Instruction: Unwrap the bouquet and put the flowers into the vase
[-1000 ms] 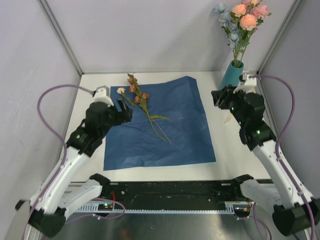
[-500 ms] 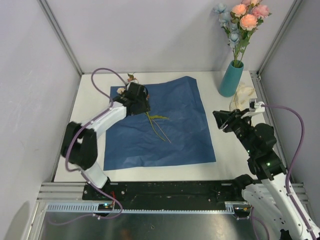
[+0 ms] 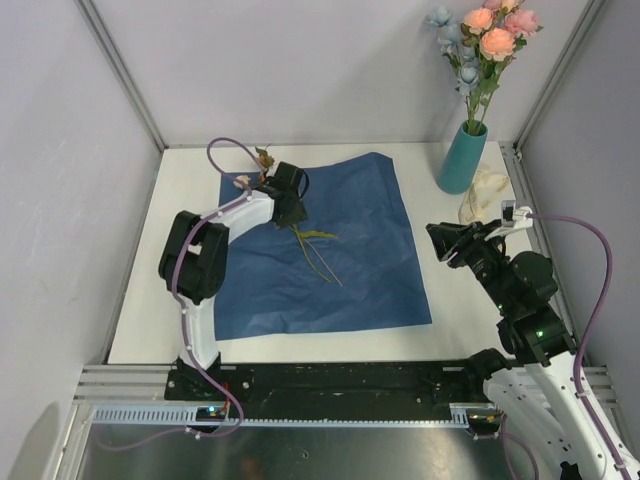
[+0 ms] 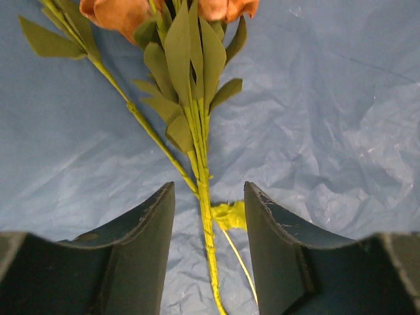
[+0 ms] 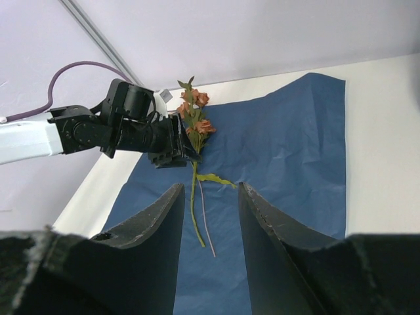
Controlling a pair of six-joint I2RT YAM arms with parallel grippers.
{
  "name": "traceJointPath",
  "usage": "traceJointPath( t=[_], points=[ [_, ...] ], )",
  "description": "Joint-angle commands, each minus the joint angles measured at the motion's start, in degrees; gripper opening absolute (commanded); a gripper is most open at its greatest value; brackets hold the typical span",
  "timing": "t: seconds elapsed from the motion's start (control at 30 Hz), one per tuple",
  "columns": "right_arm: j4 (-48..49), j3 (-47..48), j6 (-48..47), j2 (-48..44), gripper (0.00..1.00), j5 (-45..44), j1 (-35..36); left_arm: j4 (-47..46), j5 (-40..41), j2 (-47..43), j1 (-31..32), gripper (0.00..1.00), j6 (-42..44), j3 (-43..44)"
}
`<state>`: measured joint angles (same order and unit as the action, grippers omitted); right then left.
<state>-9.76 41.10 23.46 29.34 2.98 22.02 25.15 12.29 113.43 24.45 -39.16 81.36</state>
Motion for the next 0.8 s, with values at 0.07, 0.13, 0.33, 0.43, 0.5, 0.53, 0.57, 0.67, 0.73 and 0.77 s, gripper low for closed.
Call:
traceJointPath(
  t=[0.07,0.13,0.33,0.43,0.5,0.53,0.57,0.67,0.73,0.77],
  points=[
    [0.0,-0.5,-0.2,-0.8,0.44,-1.1,0.3,-1.2,0.5,3.0,-1.6,0.46,-0.9,3.9],
    [0.1,-0.5,-0.4,-0.9,0.44,-1.5,0.2,-1.2,0.0,3.8,-1.8,0.44,-0.8,4.1],
    [0.4,-0.5,-0.1,-1.2,0.44,-1.6,0.2,-1.2,-0.9,5.2,-2.2,0.36,-0.7,4.2],
    [0.5,-0.5,0.0,-1.2,0.44,-1.6,0.3,-1.2,-1.1,4.8,-2.3,0.23,-0.7,4.1],
    [0.2,-0.5,0.0,-1.0,0.44,-1.7,0.3,-1.2,-0.8,3.9,-2.3,0.16,-0.4,3.9],
    [0.1,-0.5,-0.1,-0.9,0.44,-1.8,0.3,-1.2,-0.6,3.1,-2.3,0.14,-0.2,3.8],
    [-0.1,-0.5,-0.2,-0.8,0.44,-1.9,0.3,-1.2,-0.4,2.4,-2.3,0.1,0.1,3.6],
    [-0.2,-0.5,-0.2,-0.3,0.44,-2.0,0.3,-1.2,0.2,-0.1,-2.3,0.02,0.6,3.1],
    [-0.1,-0.7,-0.1,-0.1,0.44,-1.8,0.2,-1.2,0.7,-1.8,-2.3,0.01,0.7,2.3],
    [0.1,-0.8,0.0,-0.1,0.44,-1.7,0.3,-1.2,1.0,-2.6,-2.3,0.0,0.6,1.7]
  ],
)
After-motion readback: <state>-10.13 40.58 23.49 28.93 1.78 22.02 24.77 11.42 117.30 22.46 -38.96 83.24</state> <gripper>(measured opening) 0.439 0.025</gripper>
